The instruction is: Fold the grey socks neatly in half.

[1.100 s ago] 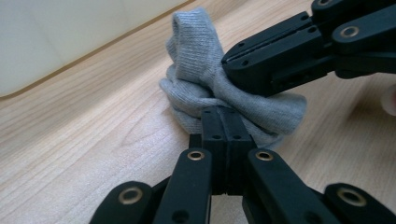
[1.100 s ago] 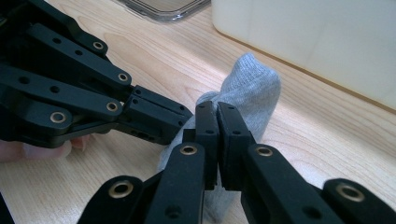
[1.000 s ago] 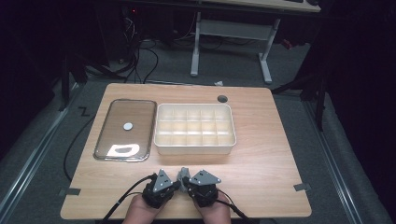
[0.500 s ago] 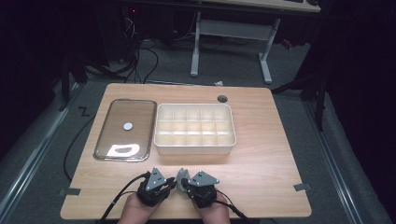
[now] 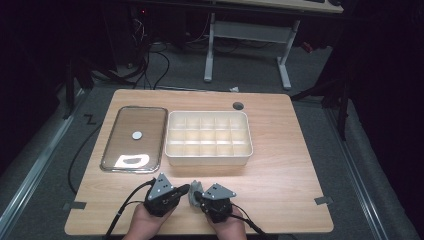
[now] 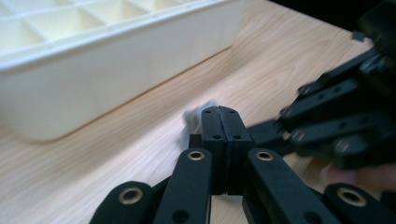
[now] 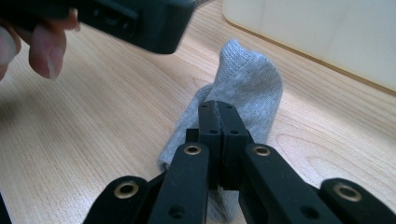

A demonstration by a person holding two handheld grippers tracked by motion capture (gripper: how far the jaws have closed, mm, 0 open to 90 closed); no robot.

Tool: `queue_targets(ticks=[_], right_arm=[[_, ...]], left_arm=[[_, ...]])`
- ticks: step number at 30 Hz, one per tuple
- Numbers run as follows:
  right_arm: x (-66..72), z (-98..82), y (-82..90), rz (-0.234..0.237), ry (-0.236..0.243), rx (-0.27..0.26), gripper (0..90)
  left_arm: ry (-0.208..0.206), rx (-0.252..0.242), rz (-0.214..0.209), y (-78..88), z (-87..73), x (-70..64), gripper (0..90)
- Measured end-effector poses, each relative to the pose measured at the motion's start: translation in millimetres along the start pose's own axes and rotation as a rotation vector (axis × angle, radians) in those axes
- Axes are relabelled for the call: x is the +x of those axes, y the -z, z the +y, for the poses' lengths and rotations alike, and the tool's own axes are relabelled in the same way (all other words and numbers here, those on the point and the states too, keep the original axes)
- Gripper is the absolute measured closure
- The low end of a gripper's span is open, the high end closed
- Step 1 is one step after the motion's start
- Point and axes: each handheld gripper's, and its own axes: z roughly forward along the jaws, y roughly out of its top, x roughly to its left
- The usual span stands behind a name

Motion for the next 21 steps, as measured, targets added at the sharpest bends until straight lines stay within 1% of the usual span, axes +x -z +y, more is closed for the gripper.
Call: queue_targets(ticks=[2,4,7,8,10,11,12,14,16,19,21], right_arm=[[-0.9,0.2,0.1,0.006,0.001,0.003,90.0],[-1.6,0.5,0.0,0.011,0.001,0.005,90.0],[-2.6,0.5,-0.2,0.018,-0.003,0.003,90.0],[-2.9,0.4,-0.3,0.021,-0.002,0.003,90.0],[-3.3,0.4,-0.3,0.024,-0.001,0.003,90.0],[-3.4,0.3,-0.3,0.024,-0.001,0.002,90.0],[-3.3,0.2,-0.2,0.024,0.002,0.003,90.0],[-3.2,0.0,-0.1,0.023,0.004,0.002,90.0],[-2.9,-0.3,-0.1,0.025,0.006,-0.001,90.0],[-2.0,-0.1,-0.3,0.029,0.008,0.000,90.0],[-1.3,0.1,-0.4,0.028,0.014,0.002,90.0]], left_arm=[[-0.008,0.008,-0.008,-6.4,9.7,-3.4,89.9],[-0.014,0.030,-0.025,-16.9,21.1,-7.4,89.8],[-0.005,0.060,-0.043,-29.7,27.8,-10.4,89.3],[-0.005,0.078,-0.041,-34.2,28.4,-10.5,89.1],[0.015,0.107,-0.038,-41.4,26.8,-8.4,88.0],[0.018,0.123,-0.026,-45.0,24.1,-5.8,88.1],[0.019,0.128,-0.017,-46.2,21.9,-3.9,88.0],[0.036,0.138,0.002,-46.2,15.2,4.2,88.2],[0.063,0.131,0.004,-44.8,8.7,9.5,88.3],[0.044,0.129,0.014,-42.5,-0.4,12.5,88.2],[0.055,0.121,0.009,-41.5,-3.0,14.2,88.3]])
